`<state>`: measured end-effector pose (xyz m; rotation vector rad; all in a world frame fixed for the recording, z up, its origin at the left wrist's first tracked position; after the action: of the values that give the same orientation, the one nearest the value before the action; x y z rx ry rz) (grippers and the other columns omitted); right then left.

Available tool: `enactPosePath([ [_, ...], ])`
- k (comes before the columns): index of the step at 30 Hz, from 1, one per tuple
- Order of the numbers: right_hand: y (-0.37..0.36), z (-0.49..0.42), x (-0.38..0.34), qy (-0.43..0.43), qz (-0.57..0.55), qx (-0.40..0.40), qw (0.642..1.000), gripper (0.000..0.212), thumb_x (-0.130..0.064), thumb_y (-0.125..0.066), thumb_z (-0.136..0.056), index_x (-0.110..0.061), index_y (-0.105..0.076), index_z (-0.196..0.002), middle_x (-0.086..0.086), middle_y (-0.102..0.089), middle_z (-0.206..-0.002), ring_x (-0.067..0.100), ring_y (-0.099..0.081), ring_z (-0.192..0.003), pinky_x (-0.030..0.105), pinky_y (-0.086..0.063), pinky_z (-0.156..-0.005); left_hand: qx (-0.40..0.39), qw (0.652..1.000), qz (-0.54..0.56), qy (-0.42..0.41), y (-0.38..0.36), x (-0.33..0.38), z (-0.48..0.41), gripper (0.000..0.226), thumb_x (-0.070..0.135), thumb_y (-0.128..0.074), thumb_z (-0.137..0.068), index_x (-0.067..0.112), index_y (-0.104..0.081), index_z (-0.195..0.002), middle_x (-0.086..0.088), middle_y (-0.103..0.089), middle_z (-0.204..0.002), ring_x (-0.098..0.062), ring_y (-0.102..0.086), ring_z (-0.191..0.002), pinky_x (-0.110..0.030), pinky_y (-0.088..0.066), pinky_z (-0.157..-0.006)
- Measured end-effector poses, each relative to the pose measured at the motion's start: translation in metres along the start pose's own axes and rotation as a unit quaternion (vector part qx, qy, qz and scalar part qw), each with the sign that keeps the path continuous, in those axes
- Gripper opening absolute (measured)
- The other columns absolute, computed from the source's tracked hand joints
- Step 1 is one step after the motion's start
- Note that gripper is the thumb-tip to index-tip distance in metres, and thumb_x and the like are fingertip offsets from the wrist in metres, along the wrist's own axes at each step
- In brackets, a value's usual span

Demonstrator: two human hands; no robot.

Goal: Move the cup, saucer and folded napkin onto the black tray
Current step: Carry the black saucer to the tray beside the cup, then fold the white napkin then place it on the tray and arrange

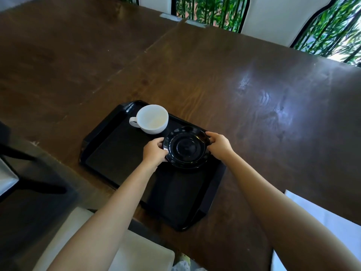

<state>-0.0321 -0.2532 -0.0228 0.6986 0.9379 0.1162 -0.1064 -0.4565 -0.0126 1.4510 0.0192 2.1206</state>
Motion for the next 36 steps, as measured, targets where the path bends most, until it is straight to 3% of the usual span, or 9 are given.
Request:
enactPosePath([
  [3, -0.002, 0.0, -0.002, 0.007, 0.018, -0.017, 1.0, 0.063, 0.007, -0.048, -0.079, -0.014, -0.044, -0.139, 0.011, -0.064, -0.122, 0.025, -0.06, -0.104, 0.022, -0.041, -0.074, -0.002, 1.0, -0.026, 0.012, 0.001, -0.001, -0.002, 0.035, -0.003, -0.058, -0.083, 0.018, -0.061, -0.111, 0.003, -0.059, -0.094, -0.011, -0.06, -0.077, -0.024, -0.053, -0.053],
  [7, 0.002, 0.003, -0.003, 0.015, 0.041, -0.02, 0.999, 0.063, 0.005, -0.051, -0.081, -0.012, -0.04, -0.141, 0.012, -0.062, -0.127, 0.027, -0.058, -0.113, 0.021, -0.04, -0.077, 0.012, 0.997, -0.081, 0.013, 0.008, 0.002, 0.0, 0.053, 0.004, -0.059, -0.084, 0.012, -0.045, -0.134, -0.007, -0.057, -0.121, -0.019, -0.062, -0.086, -0.028, -0.056, -0.063],
  [11, 0.016, 0.011, -0.007, 0.011, 0.053, -0.042, 0.998, 0.06, 0.001, -0.056, -0.083, -0.01, -0.041, -0.14, 0.012, -0.056, -0.133, 0.027, -0.054, -0.119, 0.024, -0.042, -0.089, 0.004, 0.978, -0.21, -0.015, 0.017, 0.016, 0.007, 0.047, 0.017, -0.059, -0.087, 0.014, -0.047, -0.133, -0.009, -0.055, -0.131, -0.025, -0.059, -0.107, -0.036, -0.051, -0.091],
  [14, 0.034, 0.021, -0.012, 0.015, 0.06, -0.07, 0.996, 0.055, -0.006, -0.06, -0.085, -0.01, -0.044, -0.138, 0.012, -0.053, -0.137, 0.03, -0.055, -0.119, 0.035, -0.043, -0.103, -0.014, 0.968, -0.24, -0.067, 0.016, 0.037, 0.014, 0.039, 0.02, -0.058, -0.088, 0.016, -0.054, -0.127, -0.006, -0.06, -0.125, -0.021, -0.055, -0.112, -0.028, -0.043, -0.087],
  [16, 0.05, 0.031, -0.012, 0.015, 0.035, -0.067, 0.997, 0.05, -0.01, -0.059, -0.087, -0.009, -0.047, -0.136, 0.011, -0.056, -0.134, 0.03, -0.059, -0.112, 0.04, -0.047, -0.1, -0.042, 0.97, -0.217, -0.105, 0.01, 0.057, 0.022, 0.037, 0.021, -0.058, -0.088, 0.017, -0.057, -0.124, -0.004, -0.061, -0.121, -0.018, -0.055, -0.111, -0.026, -0.041, -0.088],
  [24, 0.127, 0.101, 0.046, -0.022, -0.08, 0.051, 0.995, 0.037, -0.023, -0.05, -0.095, -0.009, -0.054, -0.129, 0.015, -0.063, -0.116, 0.029, -0.062, -0.104, 0.036, -0.054, -0.083, -0.102, 0.933, -0.264, -0.224, -0.065, 0.118, 0.06, 0.035, 0.024, -0.055, -0.089, 0.017, -0.056, -0.124, -0.004, -0.062, -0.123, -0.02, -0.055, -0.112, -0.027, -0.039, -0.09],
  [28, 0.165, 0.152, 0.117, -0.062, -0.157, 0.169, 0.971, 0.035, -0.022, -0.046, -0.097, -0.003, -0.057, -0.123, 0.014, -0.061, -0.103, 0.02, -0.054, -0.088, 0.035, -0.048, -0.081, -0.117, 0.903, -0.29, -0.293, -0.133, 0.113, 0.099, 0.037, 0.02, -0.051, -0.091, 0.012, -0.053, -0.127, -0.01, -0.058, -0.129, -0.025, -0.052, -0.118, -0.031, -0.039, -0.098],
  [33, 0.178, 0.215, 0.205, -0.1, -0.007, 0.337, 0.936, 0.036, -0.009, -0.053, -0.091, 0.004, -0.055, -0.125, 0.022, -0.059, -0.129, 0.031, -0.055, -0.119, 0.027, -0.033, -0.099, -0.119, 0.894, -0.262, -0.344, -0.234, 0.061, 0.168, 0.04, 0.009, -0.037, -0.095, 0.007, -0.044, -0.135, -0.013, -0.047, -0.141, -0.027, -0.037, -0.132, -0.035, -0.025, -0.11],
  [36, 0.146, 0.215, 0.231, -0.06, 0.109, 0.267, 0.956, 0.043, -0.007, -0.044, -0.095, 0.004, -0.041, -0.136, 0.024, -0.036, -0.147, 0.035, -0.03, -0.14, 0.033, -0.017, -0.114, -0.149, 0.871, -0.31, -0.35, -0.288, 0.017, 0.202, 0.045, 0.008, -0.033, -0.096, 0.008, -0.034, -0.14, -0.013, -0.031, -0.151, -0.025, -0.024, -0.141, -0.037, -0.008, -0.117],
])
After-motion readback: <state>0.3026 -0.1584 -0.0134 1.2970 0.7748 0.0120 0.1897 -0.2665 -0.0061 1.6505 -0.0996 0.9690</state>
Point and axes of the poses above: each hand's wrist, its own z-axis away from the middle knuckle, its own y-axis out of the back of the hand, x = y × z, the point moved 4 cm from there along -z, towards the middle knuckle
